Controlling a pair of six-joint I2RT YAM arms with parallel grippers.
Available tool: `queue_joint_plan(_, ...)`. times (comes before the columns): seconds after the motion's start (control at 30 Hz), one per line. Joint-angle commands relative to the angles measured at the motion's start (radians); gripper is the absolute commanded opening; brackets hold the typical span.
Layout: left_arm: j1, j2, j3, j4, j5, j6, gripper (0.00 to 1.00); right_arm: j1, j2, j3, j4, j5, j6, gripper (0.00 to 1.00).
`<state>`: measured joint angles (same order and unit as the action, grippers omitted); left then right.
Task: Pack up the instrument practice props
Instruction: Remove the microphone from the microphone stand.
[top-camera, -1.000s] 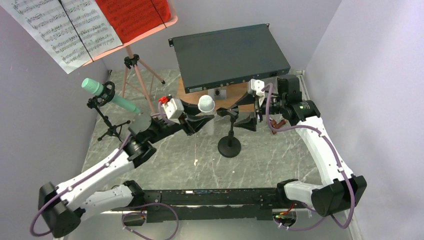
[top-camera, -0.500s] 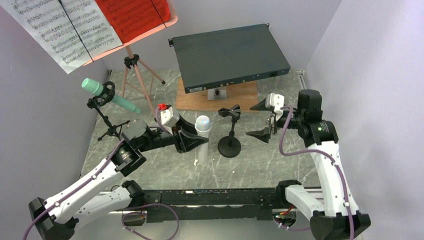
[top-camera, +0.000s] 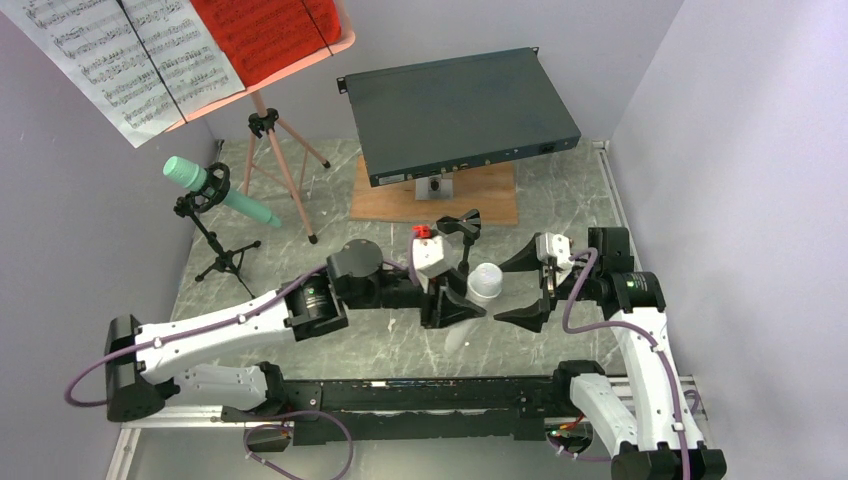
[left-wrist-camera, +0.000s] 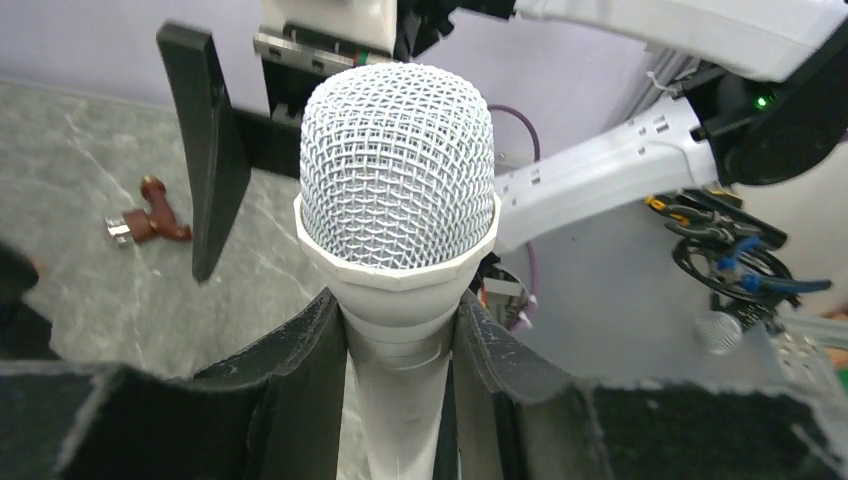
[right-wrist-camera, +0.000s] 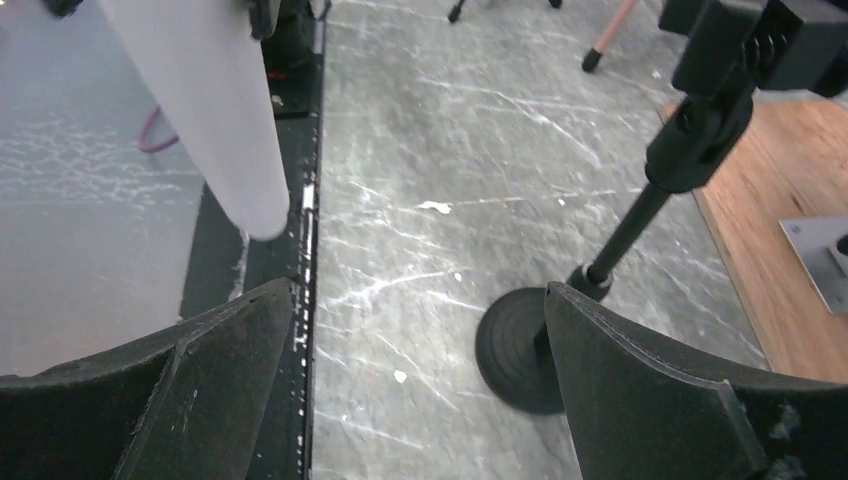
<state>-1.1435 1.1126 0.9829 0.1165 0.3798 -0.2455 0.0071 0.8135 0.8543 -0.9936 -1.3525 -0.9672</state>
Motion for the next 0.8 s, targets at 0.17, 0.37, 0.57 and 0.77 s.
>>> queue_joint_plan(0.17, -0.110, 0.173, 0.174, 0.146, -0.423, 0.145, 0.00, 0.008, -0.045, 0.001, -0.048, -0.274, -0.024, 1.00)
queue_joint_plan(0.37, -0.149, 0.273, 0.223, 0.269, -0.519, 0.130, 0.00, 0.054, -0.086, -0.019, 0.095, -0.284, 0.127, 0.97)
queue_joint_plan(0.57, -0.187, 0.312, 0.235, 0.368, -0.599, 0.099, 0.00, 0.102, -0.132, -0.056, 0.350, -0.237, 0.403, 0.82)
queue_joint_plan(0.77, -0.195, 0.294, 0.212, 0.401, -0.663, 0.076, 0.00, 0.126, -0.143, -0.101, 0.617, -0.154, 0.722, 0.75)
